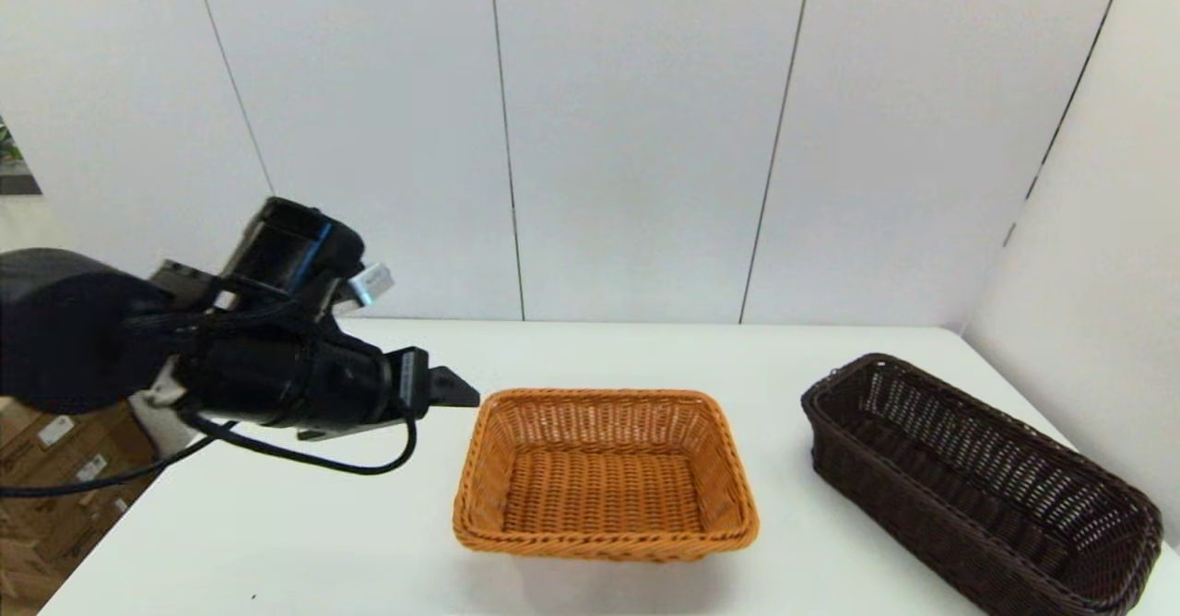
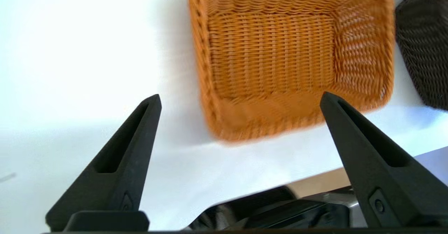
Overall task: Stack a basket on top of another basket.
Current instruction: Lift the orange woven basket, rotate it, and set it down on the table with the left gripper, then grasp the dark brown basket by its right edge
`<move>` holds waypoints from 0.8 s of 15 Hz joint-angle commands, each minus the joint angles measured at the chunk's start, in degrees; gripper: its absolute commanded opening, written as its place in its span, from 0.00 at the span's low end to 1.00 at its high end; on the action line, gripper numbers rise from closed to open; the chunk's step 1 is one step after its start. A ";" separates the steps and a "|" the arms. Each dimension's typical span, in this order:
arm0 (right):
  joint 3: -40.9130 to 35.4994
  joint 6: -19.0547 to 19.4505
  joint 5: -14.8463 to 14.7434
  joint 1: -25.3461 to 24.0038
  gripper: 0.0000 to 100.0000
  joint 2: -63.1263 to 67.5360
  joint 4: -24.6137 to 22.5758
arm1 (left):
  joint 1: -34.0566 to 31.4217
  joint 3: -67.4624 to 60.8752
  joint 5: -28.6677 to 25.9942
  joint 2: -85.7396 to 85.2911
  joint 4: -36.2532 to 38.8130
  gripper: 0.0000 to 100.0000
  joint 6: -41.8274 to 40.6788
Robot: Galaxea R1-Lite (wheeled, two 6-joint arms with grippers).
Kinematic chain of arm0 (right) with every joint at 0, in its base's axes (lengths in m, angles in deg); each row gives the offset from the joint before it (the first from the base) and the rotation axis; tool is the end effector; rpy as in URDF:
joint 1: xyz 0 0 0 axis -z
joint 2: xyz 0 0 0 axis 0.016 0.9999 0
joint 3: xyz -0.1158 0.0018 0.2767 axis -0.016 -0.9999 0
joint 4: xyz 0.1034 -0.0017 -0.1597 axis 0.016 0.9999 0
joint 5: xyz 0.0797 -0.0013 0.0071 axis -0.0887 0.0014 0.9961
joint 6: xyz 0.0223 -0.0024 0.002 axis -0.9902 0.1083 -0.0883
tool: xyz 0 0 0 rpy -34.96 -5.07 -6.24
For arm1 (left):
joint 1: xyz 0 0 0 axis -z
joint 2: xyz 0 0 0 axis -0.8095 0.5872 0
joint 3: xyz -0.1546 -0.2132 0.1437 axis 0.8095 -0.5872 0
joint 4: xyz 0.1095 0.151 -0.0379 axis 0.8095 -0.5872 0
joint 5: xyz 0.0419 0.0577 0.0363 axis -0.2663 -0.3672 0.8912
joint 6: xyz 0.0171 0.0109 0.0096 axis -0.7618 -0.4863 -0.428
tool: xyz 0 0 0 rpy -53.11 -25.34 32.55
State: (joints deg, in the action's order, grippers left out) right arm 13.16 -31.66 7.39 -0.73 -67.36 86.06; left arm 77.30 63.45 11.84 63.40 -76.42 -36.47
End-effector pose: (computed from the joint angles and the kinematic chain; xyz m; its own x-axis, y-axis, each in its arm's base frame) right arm -0.0229 0.0008 0.0745 0.9994 0.0331 -0.0078 -0.0336 0.9973 -0.0655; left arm 0.2411 -0.1069 0.1845 0.5413 -0.3747 -0.7527 0.1132 0.9196 -0.3763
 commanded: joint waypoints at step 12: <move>0.00 0.01 0.02 -0.01 1.00 -0.01 0.00 | 0.03 -19.86 6.18 -47.64 -17.68 1.00 -7.31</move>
State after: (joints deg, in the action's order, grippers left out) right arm 13.16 -31.69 7.39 -0.73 -67.36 86.05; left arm 77.33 46.90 18.02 22.50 -93.53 -43.77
